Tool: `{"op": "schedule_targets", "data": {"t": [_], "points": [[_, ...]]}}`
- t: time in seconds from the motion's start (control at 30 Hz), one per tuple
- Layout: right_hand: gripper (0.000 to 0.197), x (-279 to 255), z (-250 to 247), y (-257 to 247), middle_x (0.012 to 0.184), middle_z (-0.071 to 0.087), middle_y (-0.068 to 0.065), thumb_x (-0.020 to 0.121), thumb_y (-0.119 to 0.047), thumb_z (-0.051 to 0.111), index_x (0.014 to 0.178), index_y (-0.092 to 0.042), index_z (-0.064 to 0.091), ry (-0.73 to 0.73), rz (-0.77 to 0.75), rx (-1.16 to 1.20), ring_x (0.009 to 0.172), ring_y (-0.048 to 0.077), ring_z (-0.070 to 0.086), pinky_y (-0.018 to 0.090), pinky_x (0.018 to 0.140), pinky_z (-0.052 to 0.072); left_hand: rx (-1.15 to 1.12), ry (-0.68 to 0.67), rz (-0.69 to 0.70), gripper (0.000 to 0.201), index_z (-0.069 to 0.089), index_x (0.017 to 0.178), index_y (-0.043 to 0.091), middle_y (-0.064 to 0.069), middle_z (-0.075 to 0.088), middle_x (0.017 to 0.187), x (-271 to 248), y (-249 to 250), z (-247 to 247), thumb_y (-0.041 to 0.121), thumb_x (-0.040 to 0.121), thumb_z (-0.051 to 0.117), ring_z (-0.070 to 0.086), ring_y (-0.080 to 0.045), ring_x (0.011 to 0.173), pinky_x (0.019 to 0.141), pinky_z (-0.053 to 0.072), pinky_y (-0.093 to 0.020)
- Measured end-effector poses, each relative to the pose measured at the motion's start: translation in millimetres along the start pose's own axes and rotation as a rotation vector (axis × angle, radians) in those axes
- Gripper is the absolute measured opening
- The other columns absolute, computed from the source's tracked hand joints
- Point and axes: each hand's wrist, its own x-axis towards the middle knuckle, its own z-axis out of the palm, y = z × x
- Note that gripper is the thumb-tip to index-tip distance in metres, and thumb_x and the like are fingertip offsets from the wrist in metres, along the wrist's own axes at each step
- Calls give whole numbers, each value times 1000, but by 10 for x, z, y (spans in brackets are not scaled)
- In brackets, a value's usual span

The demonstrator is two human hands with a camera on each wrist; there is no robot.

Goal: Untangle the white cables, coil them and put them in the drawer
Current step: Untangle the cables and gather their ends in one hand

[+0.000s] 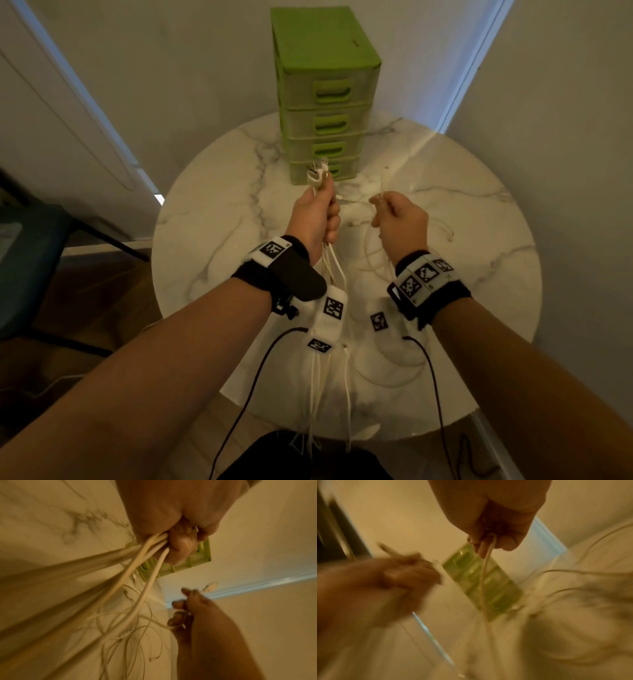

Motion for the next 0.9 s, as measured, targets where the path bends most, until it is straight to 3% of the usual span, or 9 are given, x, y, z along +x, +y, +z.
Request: {"op": "schedule_targets", "data": {"t": [0.1, 0.2, 0.33, 0.43, 0.53, 0.67, 0.77, 0.83, 0.9], "points": [[18, -132, 59, -315, 58, 53, -8, 90, -11, 54, 96, -6, 70, -49, -34, 80, 55, 1, 48, 17, 62, 44, 82, -45, 56, 20, 48, 82, 19, 4, 31, 57, -29, 34, 162, 30, 98, 43, 25, -6, 40, 36, 21, -15], [22, -192, -8, -432, 68, 58, 1, 90, -5, 48, 98, -4, 69, -101, -44, 91, 64, 11, 52, 19, 64, 45, 141, -85, 98, 13, 48, 85, 18, 1, 35, 59, -80, 45, 273, 19, 97, 44, 32, -2, 36, 35, 25, -15], [22, -202, -139, -486, 82, 57, 11, 88, 1, 41, 91, 6, 63, -124, -93, -11, 77, 20, 55, 22, 64, 45, 174, -110, 131, 11, 53, 90, 20, -1, 44, 65, -184, 47, 405, 17, 96, 45, 38, -9, 50, 41, 30, -20], [20, -235, -274, -539, 78, 55, 8, 91, -3, 40, 99, 1, 58, -83, -140, -52, 72, 20, 54, 29, 63, 46, 183, -99, 140, 12, 53, 89, 17, 0, 43, 61, -259, 48, 532, 20, 96, 44, 38, -6, 43, 38, 29, -16], [25, -246, -451, -583, 69, 54, 1, 94, -15, 44, 118, -13, 46, -147, -22, 62, 56, 12, 51, 23, 48, 43, 208, -77, 153, 16, 46, 83, 16, 2, 36, 58, -308, 106, 647, 17, 97, 38, 32, -2, 33, 36, 25, -16], [22, -263, -835, -378, 54, 41, -1, 94, -22, 48, 77, -16, 61, -411, 78, 37, 38, 4, 37, 24, 41, 34, 85, 82, 244, 29, 39, 73, 19, 1, 36, 61, -253, 418, 514, 18, 100, 31, 37, -2, 39, 41, 30, -17], [25, -319, -1057, -208, 53, 39, -3, 95, -19, 46, 74, -14, 61, -462, 55, -72, 32, 0, 38, 9, 37, 30, -46, 76, 243, 30, 37, 73, 22, 5, 38, 57, -244, 584, 407, 27, 101, 29, 50, -9, 54, 62, 47, -29], [23, -320, -1044, -205, 53, 38, -3, 94, -20, 48, 78, -12, 63, -441, 30, -91, 36, 1, 38, 8, 35, 28, -89, 11, 241, 33, 33, 70, 21, 6, 30, 52, -290, 597, 474, 29, 101, 26, 36, -8, 42, 49, 48, -24], [24, -274, -1019, -238, 53, 39, -2, 93, -24, 50, 75, -14, 64, -435, 23, -124, 44, 5, 36, 8, 34, 27, 37, 22, 281, 33, 32, 69, 22, 9, 29, 48, -323, 612, 547, 28, 101, 26, 23, -5, 36, 35, 26, -14]]}}
